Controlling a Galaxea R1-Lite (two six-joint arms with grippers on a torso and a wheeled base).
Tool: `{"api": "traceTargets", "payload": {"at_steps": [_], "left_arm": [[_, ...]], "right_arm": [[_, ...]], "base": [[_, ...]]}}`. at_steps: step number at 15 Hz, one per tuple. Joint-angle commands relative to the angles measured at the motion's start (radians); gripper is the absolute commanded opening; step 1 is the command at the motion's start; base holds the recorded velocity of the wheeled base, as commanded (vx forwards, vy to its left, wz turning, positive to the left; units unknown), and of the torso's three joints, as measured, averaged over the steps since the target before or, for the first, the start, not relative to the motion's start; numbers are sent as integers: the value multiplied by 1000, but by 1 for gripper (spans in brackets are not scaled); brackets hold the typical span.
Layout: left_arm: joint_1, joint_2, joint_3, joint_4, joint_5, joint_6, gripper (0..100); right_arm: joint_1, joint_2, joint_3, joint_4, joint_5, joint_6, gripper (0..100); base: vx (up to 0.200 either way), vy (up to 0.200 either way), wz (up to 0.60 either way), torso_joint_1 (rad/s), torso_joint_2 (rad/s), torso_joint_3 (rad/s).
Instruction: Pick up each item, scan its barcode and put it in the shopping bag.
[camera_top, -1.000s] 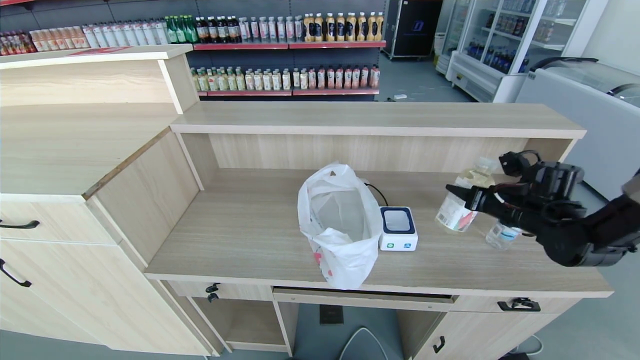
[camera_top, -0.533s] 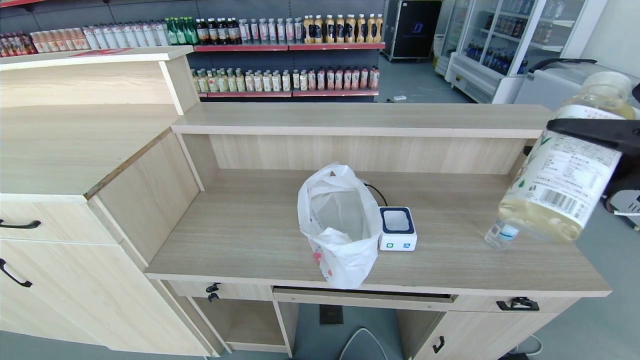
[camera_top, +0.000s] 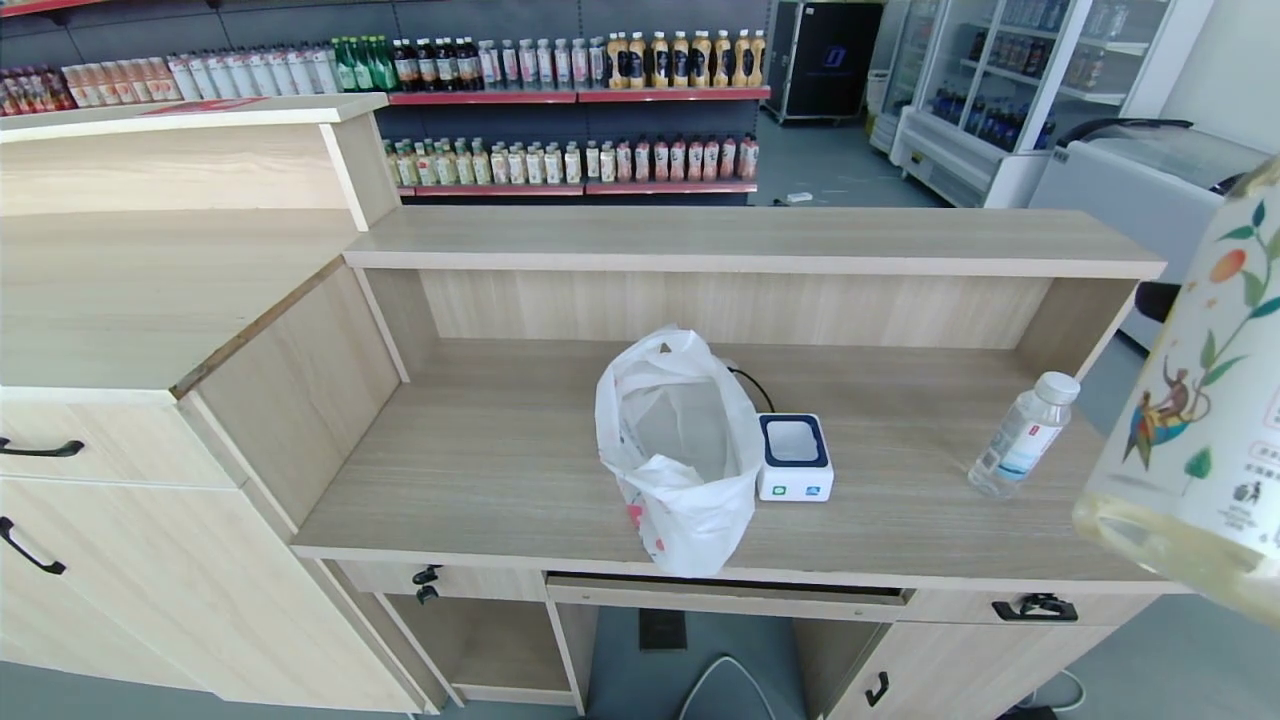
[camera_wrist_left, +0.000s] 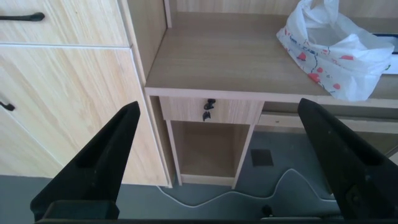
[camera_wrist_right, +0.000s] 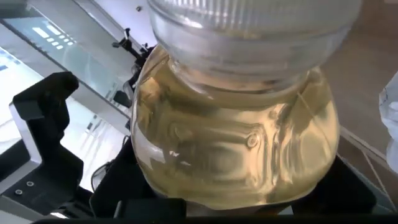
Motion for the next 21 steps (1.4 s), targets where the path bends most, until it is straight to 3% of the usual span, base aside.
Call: {"api": "traceTargets", "payload": {"at_steps": [1,21], "left_arm": [[0,0,0,0,0,0,100],[0,0,0,0,0,0,100]], "right_arm": [[35,18,9,-36,-5,-14,0],[21,-16,48,-42,-40,-16,0]], "base": [[0,0,0,0,0,0],[0,0,0,0,0,0]]}}
